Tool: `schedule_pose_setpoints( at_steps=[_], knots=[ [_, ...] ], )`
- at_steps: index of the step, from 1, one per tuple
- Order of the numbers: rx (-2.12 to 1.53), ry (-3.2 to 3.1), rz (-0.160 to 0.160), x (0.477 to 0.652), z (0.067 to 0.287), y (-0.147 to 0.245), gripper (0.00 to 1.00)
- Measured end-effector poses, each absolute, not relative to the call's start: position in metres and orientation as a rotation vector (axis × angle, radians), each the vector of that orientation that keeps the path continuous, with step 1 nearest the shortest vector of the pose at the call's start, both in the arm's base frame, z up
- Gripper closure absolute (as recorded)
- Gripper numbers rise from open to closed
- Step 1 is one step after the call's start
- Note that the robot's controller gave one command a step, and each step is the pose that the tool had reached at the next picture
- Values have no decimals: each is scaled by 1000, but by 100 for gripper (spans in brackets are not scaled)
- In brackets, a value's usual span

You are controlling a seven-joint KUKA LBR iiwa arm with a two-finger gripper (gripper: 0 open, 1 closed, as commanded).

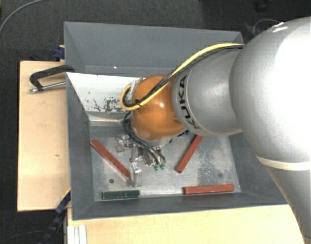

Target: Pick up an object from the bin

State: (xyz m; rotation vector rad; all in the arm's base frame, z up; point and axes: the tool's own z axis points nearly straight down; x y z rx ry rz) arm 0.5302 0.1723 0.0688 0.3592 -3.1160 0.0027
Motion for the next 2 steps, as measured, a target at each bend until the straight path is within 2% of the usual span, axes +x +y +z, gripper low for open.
schedule_pose_setpoints(
  at_steps=[1, 2],
  knots=[
    [305, -3121, 10, 543, 70, 231, 0],
    [-187, -3136, -2, 495, 71, 196, 0]
  ],
)
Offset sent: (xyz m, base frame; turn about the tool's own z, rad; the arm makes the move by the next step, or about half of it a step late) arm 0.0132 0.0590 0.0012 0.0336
